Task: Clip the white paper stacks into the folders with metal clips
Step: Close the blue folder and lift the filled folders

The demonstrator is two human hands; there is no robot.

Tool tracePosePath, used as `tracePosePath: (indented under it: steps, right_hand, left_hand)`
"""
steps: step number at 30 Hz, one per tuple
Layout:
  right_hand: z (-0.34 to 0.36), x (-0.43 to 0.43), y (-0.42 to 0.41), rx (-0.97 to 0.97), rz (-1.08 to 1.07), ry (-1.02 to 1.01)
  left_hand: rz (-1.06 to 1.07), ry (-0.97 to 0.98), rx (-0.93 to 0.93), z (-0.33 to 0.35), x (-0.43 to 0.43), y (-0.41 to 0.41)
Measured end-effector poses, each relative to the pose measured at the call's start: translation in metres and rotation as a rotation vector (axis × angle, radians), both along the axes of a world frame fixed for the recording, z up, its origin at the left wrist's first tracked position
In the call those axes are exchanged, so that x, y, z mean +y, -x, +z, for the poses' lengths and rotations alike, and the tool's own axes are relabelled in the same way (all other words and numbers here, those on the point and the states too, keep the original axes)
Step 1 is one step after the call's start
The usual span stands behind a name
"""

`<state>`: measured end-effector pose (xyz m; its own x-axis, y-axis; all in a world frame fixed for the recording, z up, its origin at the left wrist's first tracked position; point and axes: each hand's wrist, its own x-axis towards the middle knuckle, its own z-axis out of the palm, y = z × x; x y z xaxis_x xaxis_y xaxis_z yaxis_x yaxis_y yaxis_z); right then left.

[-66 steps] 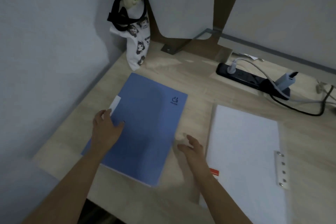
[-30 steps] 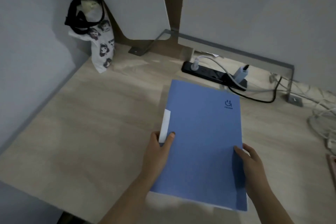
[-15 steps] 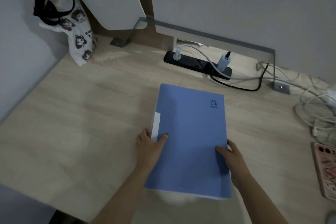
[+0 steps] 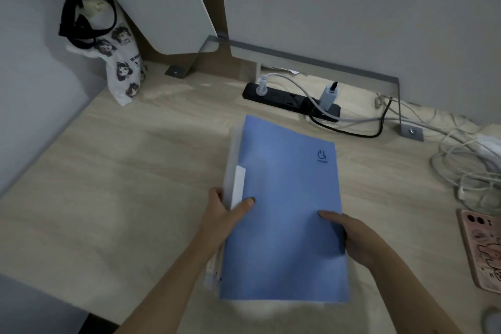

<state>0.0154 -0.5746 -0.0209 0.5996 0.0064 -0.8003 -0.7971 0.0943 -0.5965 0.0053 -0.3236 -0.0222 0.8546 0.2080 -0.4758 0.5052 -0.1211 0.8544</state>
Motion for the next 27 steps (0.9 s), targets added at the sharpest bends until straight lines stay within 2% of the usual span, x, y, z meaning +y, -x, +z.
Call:
tracePosePath:
  steps: [8,13,18,21,27]
  right_hand:
    - [0.036,0.027,0.001,-0.439,-0.003,0.023]
    - [0.064,0.054,0.001,-0.646,-0.051,0.073]
    - [0.054,0.076,0.009,-0.653,-0.039,0.156]
    - [0.044,0.076,0.013,-0.634,-0.005,0.192]
    - [0.019,0.081,0.024,-0.555,0.112,0.428]
  left_hand:
    - [-0.205,-0.039,-0.312,0.06,0.05,-0.005]
    - [-0.269,-0.113,-0.357,0.066,0.087,-0.012]
    - [-0.316,-0.216,-0.357,0.046,0.111,-0.007]
    - [-0.363,-0.205,-0.343,0.037,0.116,-0.006]
    - [-0.44,-0.291,-0.344,0.023,0.118,-0.005]
